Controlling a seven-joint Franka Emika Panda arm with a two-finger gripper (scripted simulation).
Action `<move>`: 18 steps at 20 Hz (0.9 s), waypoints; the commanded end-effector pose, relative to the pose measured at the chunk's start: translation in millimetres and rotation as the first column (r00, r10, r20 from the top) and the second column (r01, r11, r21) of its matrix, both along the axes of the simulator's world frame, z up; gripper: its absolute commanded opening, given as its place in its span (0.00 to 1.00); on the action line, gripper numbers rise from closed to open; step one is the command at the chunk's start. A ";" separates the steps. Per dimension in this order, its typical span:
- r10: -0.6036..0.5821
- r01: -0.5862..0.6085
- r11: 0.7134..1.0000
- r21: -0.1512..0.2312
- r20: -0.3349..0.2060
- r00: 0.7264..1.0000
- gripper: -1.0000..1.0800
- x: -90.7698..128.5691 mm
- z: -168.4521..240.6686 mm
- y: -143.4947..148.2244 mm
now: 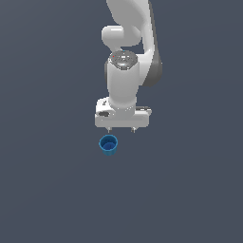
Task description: Pick up the object and move it to a goal position.
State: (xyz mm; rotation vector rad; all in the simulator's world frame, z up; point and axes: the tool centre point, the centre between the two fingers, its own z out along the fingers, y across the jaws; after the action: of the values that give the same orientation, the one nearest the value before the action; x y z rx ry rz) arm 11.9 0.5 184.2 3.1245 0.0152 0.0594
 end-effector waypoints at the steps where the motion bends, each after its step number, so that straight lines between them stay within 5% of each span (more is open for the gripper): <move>1: 0.000 0.000 1.000 0.000 0.000 1.000 0.62 0.0 0.0 0.0; 18: 0.015 -0.015 1.000 0.009 0.040 0.999 0.62 3.9 0.1 -1.9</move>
State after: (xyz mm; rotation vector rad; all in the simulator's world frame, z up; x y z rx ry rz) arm 15.4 -0.7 186.5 3.1324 0.0336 0.1117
